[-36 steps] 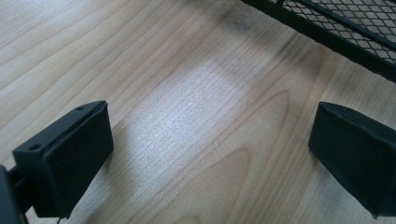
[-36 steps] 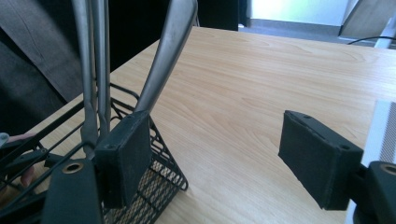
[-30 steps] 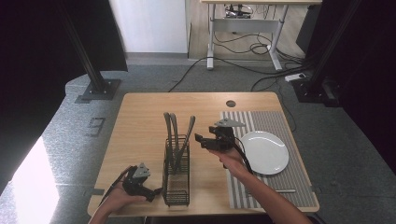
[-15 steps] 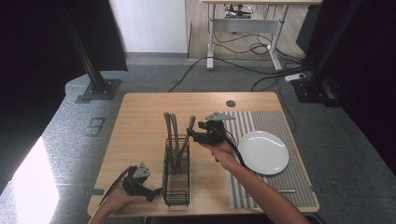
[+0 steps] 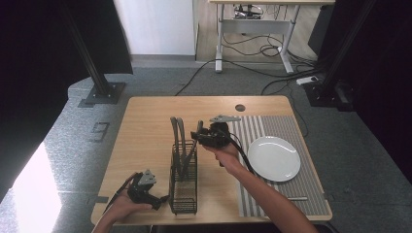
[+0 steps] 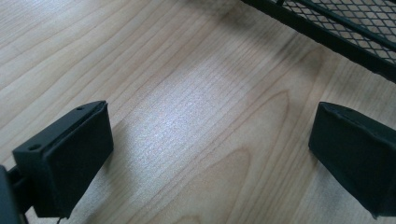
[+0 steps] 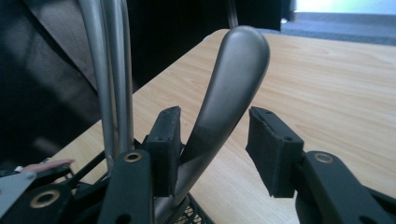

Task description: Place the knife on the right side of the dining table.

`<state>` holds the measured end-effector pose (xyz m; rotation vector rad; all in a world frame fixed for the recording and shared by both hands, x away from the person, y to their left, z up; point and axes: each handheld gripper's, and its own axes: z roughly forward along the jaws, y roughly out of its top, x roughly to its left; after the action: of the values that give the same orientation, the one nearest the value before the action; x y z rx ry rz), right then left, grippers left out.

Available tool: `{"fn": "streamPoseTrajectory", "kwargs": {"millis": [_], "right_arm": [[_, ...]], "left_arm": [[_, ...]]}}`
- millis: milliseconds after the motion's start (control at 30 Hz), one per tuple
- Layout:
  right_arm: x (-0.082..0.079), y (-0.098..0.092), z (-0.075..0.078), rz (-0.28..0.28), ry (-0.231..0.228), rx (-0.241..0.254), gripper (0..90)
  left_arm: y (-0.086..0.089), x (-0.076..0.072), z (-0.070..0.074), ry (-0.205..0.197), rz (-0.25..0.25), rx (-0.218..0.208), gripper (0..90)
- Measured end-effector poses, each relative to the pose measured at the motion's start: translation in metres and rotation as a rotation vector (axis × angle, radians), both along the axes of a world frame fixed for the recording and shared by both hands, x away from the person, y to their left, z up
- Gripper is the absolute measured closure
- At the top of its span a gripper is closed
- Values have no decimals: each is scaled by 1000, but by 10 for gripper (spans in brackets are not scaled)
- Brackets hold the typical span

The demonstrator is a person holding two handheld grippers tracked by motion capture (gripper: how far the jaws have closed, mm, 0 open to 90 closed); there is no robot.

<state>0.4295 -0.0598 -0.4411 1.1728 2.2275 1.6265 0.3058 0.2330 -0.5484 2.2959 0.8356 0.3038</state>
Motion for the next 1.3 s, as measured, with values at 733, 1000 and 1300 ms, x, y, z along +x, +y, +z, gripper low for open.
{"fn": "streamPoseTrajectory", "kwargs": {"millis": [733, 1000, 1300], "right_arm": [[-2, -6, 7, 47, 34, 91, 745], [-9, -11, 18, 81, 19, 133, 794], [-20, -20, 34, 104, -27, 168, 826]], "left_arm": [[0, 0, 0, 1, -2, -1, 0], [0, 0, 0, 1, -5, 2, 0], [0, 0, 0, 1, -4, 2, 0]]}}
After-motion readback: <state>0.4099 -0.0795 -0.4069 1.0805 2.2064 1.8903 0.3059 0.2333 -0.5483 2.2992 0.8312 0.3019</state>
